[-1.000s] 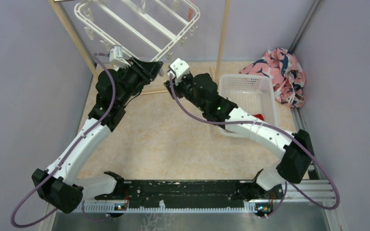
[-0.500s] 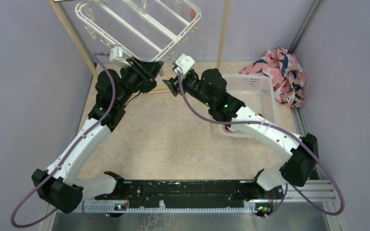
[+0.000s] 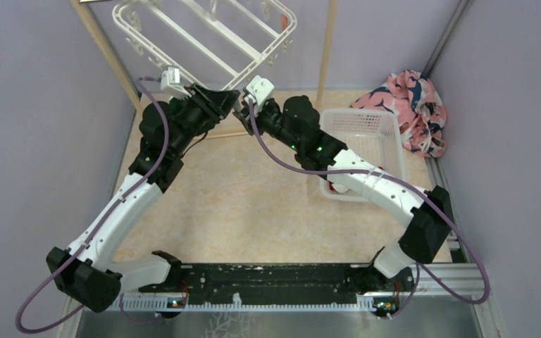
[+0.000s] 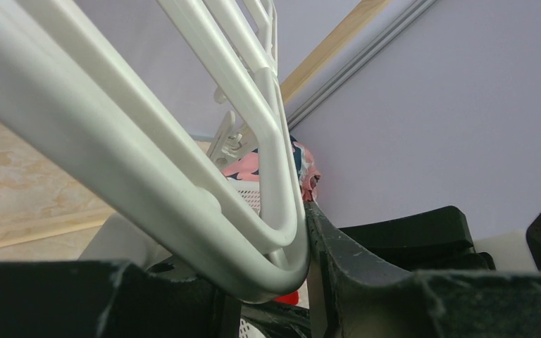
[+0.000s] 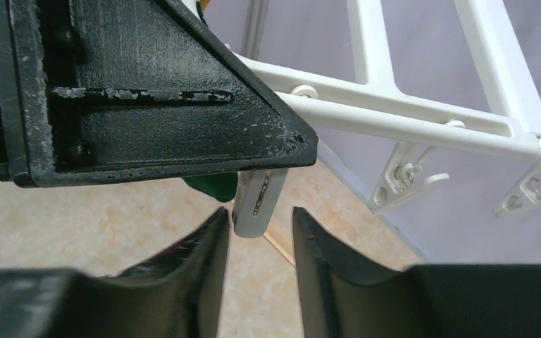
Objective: Clip the socks to the hanger
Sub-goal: Open the clamp at the hanger.
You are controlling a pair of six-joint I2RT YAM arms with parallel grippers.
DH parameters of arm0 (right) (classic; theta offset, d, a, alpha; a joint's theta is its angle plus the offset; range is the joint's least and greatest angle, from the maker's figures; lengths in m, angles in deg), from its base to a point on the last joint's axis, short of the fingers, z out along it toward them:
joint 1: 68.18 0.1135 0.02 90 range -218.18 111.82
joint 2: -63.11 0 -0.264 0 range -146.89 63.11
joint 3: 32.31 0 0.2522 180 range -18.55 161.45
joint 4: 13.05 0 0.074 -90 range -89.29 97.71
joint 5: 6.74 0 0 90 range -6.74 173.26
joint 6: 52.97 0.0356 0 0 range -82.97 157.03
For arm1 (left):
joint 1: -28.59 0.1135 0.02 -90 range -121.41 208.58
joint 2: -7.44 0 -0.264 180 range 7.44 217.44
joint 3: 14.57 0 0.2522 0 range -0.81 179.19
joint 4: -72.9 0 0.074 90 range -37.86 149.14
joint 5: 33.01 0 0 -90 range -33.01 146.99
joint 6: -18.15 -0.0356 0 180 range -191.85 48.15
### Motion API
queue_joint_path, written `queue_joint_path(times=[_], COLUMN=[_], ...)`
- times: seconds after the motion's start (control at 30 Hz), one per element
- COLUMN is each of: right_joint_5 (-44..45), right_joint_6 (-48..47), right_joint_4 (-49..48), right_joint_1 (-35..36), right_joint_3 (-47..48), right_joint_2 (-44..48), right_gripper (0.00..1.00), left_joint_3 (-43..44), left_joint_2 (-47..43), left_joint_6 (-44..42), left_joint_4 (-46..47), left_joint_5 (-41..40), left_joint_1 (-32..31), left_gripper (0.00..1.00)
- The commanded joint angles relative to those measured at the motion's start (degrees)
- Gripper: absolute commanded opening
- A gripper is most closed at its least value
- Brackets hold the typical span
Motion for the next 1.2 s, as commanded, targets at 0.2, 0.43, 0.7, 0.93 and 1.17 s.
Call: queue_joint_path(times=[0.2,0.43,0.7,0.93,1.17], right_joint_5=[-0.18,-0.72,-1.01,-0.76,-0.71], right_joint_6=[0.93,1.19,2.24,2.42,2.42], right_joint_4=[-3.11,-3.11,-3.08,-2.90,-2.66], right_joint_1=[0.04,0.04,0.04,0.05,0.05], right_joint_3=[4.12,3.88,3.17,3.53,3.46], right_joint_2=[-0.77,-0.18,0.54,0.03,-0.02], right_gripper=[0.02,0.00,0.00,0.00,0.00], left_joint_3=[0.29,-0.65,-3.09,-3.05,-3.58], left_joint_2=[-0.63,-0.99,-4.45,-3.80,-2.90], left_joint_6=[-0.53,-0.31,-0.73,-2.19,-2.49], left_joint_4=[0.22,0.05,-0.02,1.00,2.30], left_joint_5=[1.77,-0.51,-6.04,-4.14,-3.90], left_joint_1=[-0.42,-0.49,-0.49,-0.47,-0.45], left_gripper=[0.00,0.23,0.42,0.61,0.58])
